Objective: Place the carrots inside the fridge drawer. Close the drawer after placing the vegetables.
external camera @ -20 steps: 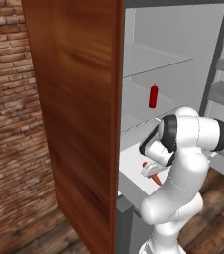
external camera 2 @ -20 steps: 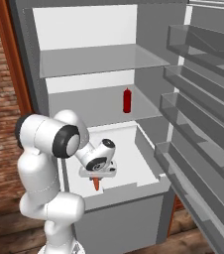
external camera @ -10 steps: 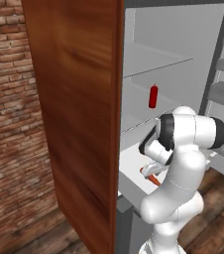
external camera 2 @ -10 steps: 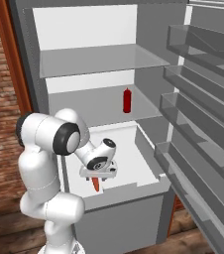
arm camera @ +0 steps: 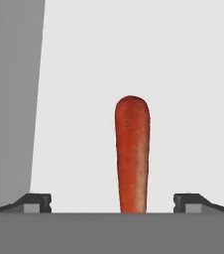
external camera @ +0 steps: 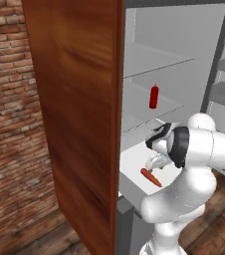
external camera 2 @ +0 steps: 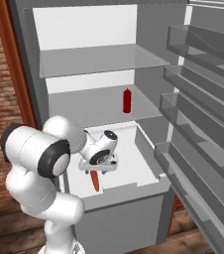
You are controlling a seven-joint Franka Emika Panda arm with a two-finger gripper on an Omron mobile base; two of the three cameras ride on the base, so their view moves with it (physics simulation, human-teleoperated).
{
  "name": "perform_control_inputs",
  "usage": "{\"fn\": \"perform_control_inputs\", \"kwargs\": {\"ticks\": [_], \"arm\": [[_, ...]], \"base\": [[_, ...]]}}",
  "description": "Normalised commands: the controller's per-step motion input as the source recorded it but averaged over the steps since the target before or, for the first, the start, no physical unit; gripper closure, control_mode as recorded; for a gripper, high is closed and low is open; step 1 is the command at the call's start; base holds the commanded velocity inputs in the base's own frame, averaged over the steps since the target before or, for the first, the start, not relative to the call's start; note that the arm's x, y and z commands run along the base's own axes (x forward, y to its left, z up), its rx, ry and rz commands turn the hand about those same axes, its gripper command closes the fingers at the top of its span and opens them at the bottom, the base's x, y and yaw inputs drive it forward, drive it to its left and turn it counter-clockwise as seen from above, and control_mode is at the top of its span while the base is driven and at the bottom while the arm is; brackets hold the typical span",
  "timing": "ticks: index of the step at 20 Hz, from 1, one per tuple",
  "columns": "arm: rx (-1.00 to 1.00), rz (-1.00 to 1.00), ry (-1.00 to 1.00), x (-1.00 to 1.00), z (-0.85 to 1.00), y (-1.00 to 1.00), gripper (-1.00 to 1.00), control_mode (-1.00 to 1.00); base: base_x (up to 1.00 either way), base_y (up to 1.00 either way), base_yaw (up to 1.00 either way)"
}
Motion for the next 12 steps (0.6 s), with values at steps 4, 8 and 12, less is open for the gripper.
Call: {"fn": "perform_control_inputs", "kwargs": {"ticks": [4,8,12], "arm": [[0.00,0.00,-0.15,-0.37,0.91,0.00,-1.00,-1.00],[0.00,0.00,-0.09,-0.41,0.92,0.00,-1.00,-1.00],[0.00,-0.02,-0.04,-0.44,1.00,0.02,-1.00,-1.00]], "base": [[0.00,0.00,0.00],[0.00,0.00,0.00],[0.00,0.00,0.00]]}}
